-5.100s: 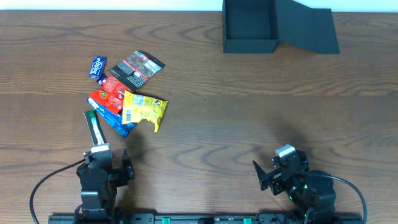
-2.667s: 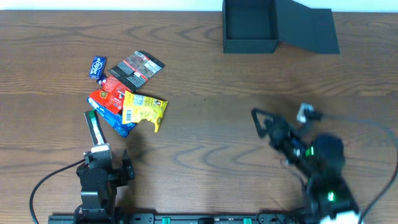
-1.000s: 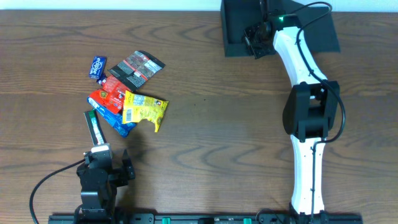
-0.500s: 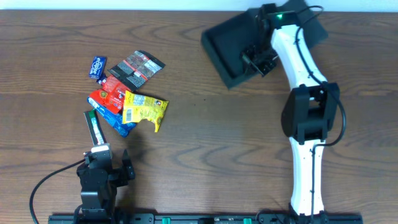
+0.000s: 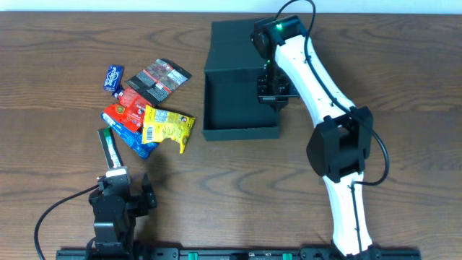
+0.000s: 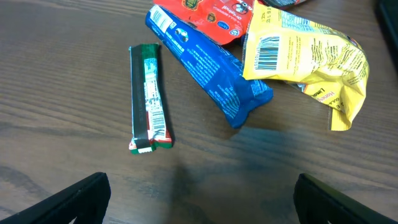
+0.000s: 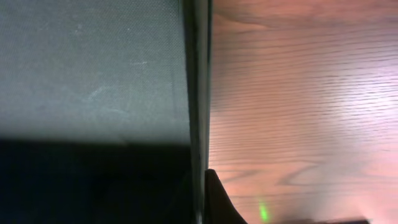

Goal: Pack container
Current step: 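Drag the black box toward table center with the right gripper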

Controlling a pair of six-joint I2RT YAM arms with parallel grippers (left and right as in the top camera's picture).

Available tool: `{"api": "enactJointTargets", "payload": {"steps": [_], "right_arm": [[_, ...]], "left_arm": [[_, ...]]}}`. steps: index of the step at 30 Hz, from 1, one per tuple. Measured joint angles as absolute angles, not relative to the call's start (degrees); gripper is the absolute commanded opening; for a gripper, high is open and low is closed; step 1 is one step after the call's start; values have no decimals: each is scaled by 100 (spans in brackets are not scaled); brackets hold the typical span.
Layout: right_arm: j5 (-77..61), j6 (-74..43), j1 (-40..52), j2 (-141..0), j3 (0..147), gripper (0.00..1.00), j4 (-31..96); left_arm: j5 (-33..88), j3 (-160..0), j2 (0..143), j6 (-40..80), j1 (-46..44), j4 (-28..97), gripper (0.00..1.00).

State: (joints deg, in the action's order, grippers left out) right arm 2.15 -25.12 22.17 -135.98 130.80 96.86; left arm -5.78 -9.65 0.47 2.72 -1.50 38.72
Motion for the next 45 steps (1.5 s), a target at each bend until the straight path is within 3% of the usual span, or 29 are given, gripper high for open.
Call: {"api": "enactJointTargets", "payload": {"steps": [18, 26, 30, 37, 45], "right_arm": [[274, -2051, 2128, -13598, 13080, 2, 9714], [-167, -1232, 2060, -13511, 12975, 2, 9708], [-132, -910, 2095, -12814, 12116, 2, 9406], [-137, -956, 1992, -10713, 9581, 1, 7496], [-174, -1592, 2051, -10617, 8259, 1, 6479]], "left_arm": [[-578, -965, 47, 272, -150, 3872, 95], [-578, -965, 47, 272, -150, 3872, 95], [-578, -965, 47, 272, -150, 3870, 95], [-576, -965, 49, 272, -150, 3865, 95], [-576, -965, 49, 272, -150, 3872, 95]]}}
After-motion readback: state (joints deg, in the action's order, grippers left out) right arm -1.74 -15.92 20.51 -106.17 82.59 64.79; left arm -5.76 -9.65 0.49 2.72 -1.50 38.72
